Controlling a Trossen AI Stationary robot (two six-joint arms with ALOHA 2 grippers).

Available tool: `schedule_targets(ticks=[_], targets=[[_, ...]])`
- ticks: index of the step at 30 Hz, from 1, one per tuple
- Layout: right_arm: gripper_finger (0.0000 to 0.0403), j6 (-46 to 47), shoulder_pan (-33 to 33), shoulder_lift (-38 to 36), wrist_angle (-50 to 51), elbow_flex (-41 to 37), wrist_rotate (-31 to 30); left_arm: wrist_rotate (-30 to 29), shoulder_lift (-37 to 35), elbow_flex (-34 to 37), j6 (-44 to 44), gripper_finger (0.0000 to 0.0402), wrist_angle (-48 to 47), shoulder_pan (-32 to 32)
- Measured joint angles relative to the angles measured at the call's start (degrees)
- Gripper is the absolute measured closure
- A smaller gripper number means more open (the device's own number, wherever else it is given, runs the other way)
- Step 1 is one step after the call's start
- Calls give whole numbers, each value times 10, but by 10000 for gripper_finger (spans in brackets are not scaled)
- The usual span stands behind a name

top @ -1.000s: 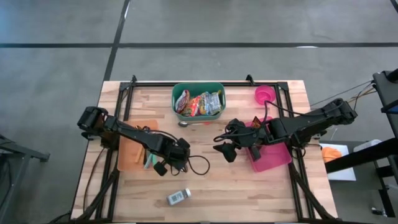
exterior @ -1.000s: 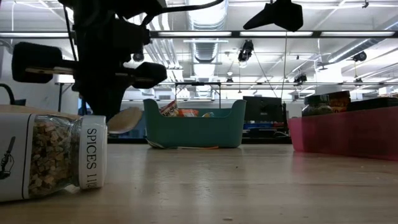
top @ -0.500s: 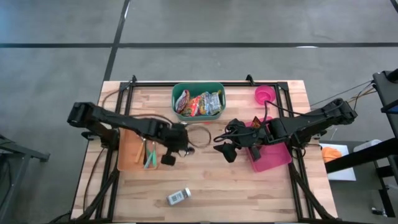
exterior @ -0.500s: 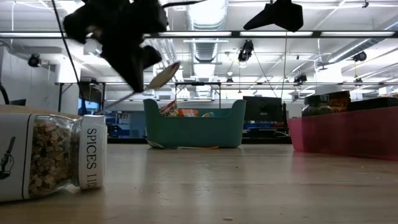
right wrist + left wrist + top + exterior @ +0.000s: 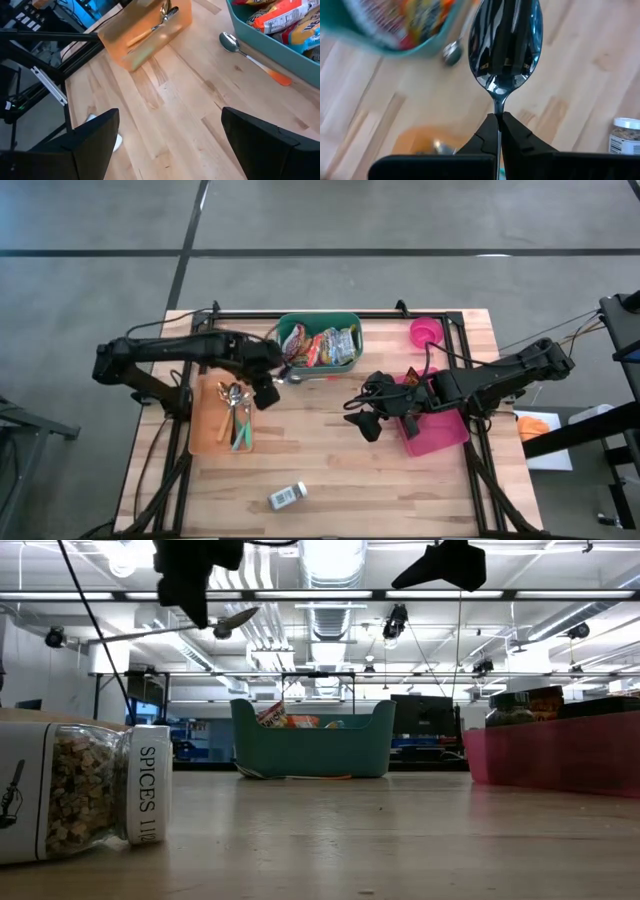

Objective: Pick & Place Food Item
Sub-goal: Put the silver spoon into the orange bin

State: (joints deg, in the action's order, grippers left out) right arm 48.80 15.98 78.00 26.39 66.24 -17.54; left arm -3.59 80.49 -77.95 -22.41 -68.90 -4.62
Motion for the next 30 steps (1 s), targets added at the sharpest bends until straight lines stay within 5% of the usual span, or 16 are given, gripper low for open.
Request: schedule_targets(ticks=[10,19,30], targets=[[55,-11,0,0,0,0,0,-31,-38,38,-129,401,-96,-27],[55,-23,0,0,0,0,-1,-55,-128,168,-318,401,-107,-27],[55,-55,0,0,0,0,-1,-30,-162,329,-421,401,-55,-27]])
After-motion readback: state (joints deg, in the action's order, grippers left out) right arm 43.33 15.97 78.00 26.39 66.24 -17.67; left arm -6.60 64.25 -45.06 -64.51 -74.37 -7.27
